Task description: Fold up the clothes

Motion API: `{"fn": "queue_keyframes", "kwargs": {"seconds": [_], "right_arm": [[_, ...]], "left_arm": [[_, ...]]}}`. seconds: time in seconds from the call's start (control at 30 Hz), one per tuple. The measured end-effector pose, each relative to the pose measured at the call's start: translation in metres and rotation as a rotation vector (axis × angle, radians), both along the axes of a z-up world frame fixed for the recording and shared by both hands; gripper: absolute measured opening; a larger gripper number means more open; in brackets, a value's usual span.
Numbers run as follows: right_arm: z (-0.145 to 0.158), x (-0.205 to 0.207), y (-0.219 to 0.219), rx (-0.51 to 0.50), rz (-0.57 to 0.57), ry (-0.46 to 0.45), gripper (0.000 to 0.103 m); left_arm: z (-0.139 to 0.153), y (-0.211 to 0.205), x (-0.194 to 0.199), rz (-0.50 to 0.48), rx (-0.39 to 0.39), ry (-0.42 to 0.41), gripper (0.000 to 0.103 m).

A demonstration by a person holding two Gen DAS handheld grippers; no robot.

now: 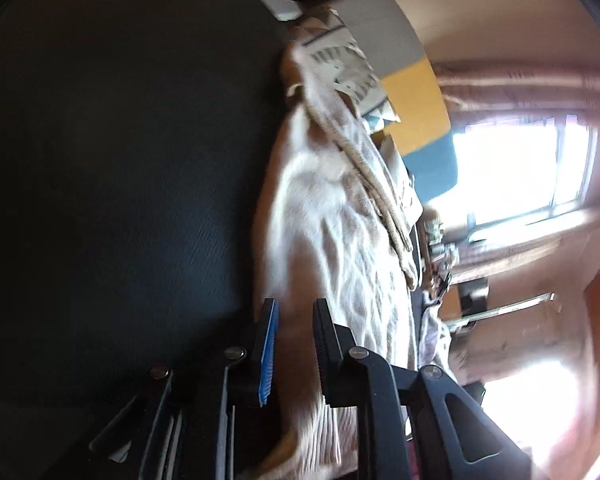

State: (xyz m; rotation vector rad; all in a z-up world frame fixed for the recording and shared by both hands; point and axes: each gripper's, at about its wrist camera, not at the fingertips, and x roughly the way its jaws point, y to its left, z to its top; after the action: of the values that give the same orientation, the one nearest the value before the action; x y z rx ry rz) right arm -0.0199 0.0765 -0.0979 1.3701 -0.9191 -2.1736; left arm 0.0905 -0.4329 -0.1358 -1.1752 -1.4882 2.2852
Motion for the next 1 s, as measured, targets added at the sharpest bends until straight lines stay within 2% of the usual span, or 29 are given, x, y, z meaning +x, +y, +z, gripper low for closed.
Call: {"fn": "queue_keyframes", "kwargs": {"seconds": [0.2, 0.33, 0.47, 0.57, 0.63, 0.67, 0.7, 0.73, 0.8, 1.0], "right_arm": [[0.007, 0.03, 0.005, 0.076, 0.01, -0.018, 0.052], [0.0, 0.05, 0.01, 0.097, 0.001, -0.035, 0.052], [0.001, 0.066, 0.005, 0.136, -0.011, 0.029, 0.052], [-0.003, 0.061, -0.004, 0.121, 0.028, 0.044, 0.052], [-0.001, 0.059, -0.011, 0.155, 0.044, 0.073, 0.051], [0.001, 0.058, -0.016, 0.201, 0.057, 0.09, 0.042], [0.003, 0.059, -0.019, 0.248, 0.066, 0.099, 0.023], [0.003, 0.059, -0.018, 0.273, 0.061, 0.101, 0.015], [0.003, 0.06, -0.014, 0.31, 0.043, 0.102, 0.011], [-0.005, 0.063, 0.019, 0.216, -0.062, 0.061, 0.008]], "left_arm": [[-0.001, 0.024, 0.023, -0.059, -0.002, 0.025, 0.018], [-0.002, 0.031, 0.04, -0.046, 0.002, 0.072, 0.019], [-0.002, 0.032, 0.052, 0.023, -0.006, 0.138, 0.019], [-0.001, 0.036, 0.053, 0.035, -0.014, 0.152, 0.019], [-0.001, 0.037, 0.052, 0.035, -0.019, 0.152, 0.019], [-0.001, 0.036, 0.052, 0.037, -0.015, 0.151, 0.019], [-0.001, 0.034, 0.053, 0.04, -0.005, 0.148, 0.019], [-0.002, 0.032, 0.054, 0.044, 0.007, 0.145, 0.019], [-0.002, 0.027, 0.058, 0.059, 0.018, 0.143, 0.019], [-0.005, 0.027, 0.061, 0.078, 0.018, 0.139, 0.02]]}}
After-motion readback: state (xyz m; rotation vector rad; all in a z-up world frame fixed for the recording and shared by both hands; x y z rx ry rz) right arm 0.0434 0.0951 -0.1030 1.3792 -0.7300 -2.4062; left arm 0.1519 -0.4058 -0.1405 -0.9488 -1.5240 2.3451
